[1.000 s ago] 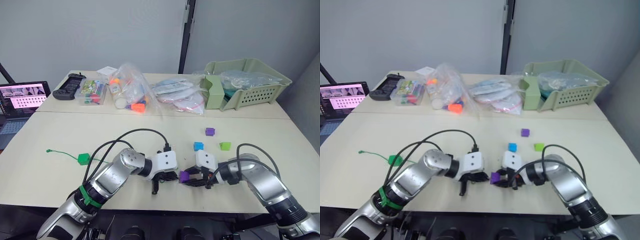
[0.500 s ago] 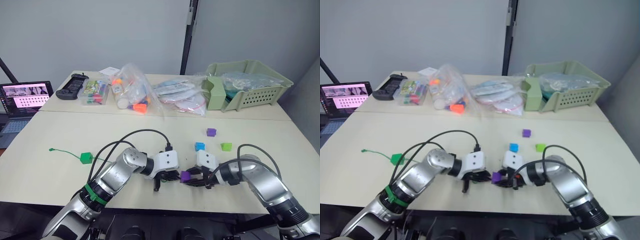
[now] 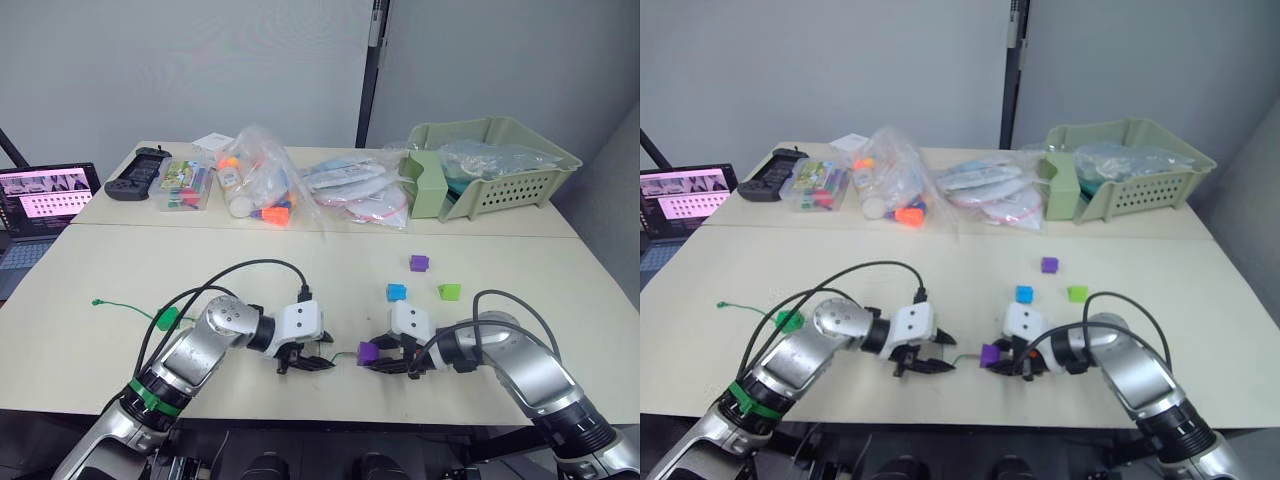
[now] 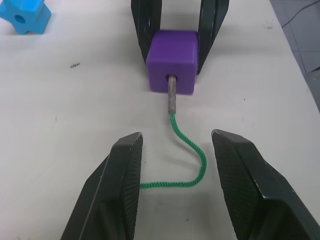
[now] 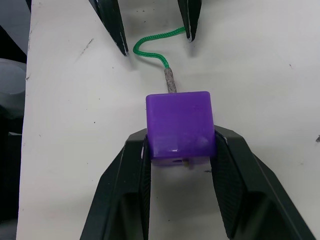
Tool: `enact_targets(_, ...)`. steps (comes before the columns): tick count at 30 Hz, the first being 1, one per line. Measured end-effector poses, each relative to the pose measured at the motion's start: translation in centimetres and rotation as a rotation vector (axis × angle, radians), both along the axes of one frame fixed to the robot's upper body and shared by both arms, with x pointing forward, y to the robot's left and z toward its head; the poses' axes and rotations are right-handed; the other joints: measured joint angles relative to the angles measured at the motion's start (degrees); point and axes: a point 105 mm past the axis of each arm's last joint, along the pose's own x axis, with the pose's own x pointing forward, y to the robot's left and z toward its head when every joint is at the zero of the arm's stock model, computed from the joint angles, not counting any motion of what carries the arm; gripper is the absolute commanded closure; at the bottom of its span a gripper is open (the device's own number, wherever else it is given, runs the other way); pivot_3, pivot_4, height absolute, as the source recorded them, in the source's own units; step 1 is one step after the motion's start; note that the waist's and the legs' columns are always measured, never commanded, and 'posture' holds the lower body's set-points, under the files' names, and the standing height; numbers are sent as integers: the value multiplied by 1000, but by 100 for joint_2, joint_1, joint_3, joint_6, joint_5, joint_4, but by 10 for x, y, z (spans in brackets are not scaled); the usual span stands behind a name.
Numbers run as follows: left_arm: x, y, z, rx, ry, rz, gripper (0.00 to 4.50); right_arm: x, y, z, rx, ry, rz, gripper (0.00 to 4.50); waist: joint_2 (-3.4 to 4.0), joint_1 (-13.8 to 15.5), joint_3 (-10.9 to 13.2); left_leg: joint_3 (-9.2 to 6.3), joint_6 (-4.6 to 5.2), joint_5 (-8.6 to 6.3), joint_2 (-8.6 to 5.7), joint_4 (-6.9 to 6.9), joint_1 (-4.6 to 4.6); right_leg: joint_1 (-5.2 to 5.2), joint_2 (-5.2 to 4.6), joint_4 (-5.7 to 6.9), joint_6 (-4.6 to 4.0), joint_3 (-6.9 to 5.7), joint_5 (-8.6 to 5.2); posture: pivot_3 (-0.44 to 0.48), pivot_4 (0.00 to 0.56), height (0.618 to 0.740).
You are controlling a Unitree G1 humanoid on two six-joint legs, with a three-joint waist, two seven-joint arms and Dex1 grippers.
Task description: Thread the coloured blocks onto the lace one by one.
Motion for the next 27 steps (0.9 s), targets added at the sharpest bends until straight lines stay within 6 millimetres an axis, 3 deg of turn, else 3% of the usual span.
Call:
enact_targets(1, -1, -1, -1, -8, 6, 2, 2171, 0, 0, 0, 0, 0, 0, 3346, 0, 0, 0, 0, 0, 0, 0, 0, 0, 0, 0, 0, 0, 0, 0, 0, 150, 740)
enact_targets(8, -2, -19, -1, -69, 8, -5, 4351, -1, -1, 0, 5, 8, -10, 3346, 0, 4, 0, 0, 0, 0, -1, 1, -2, 0, 0, 0, 0, 1, 0, 0, 150, 740)
enact_targets(9, -2, -20, -1, -70, 7, 3, 4500, -2, -1, 0, 4, 9, -9, 3346, 0, 4, 0, 0, 0, 0, -1, 1, -2, -1, 0, 0, 0, 1, 0, 0, 150, 740)
enact_targets(19, -2, -21, -4, -59, -7, -13, 4500, -5, 0, 1, 8, 18, -12, 3346, 0, 11, 0, 0, 0, 0, -2, 1, -3, -1, -1, 0, 0, 0, 0, 0, 150, 740)
enact_targets(27, 0, -41, 0, -65, -22, -56, 4500, -5, 1, 1, 5, 13, -23, 3346, 0, 9, 0, 0, 0, 0, -2, 2, -6, -3, 1, 0, 0, 0, 0, 0, 150, 740)
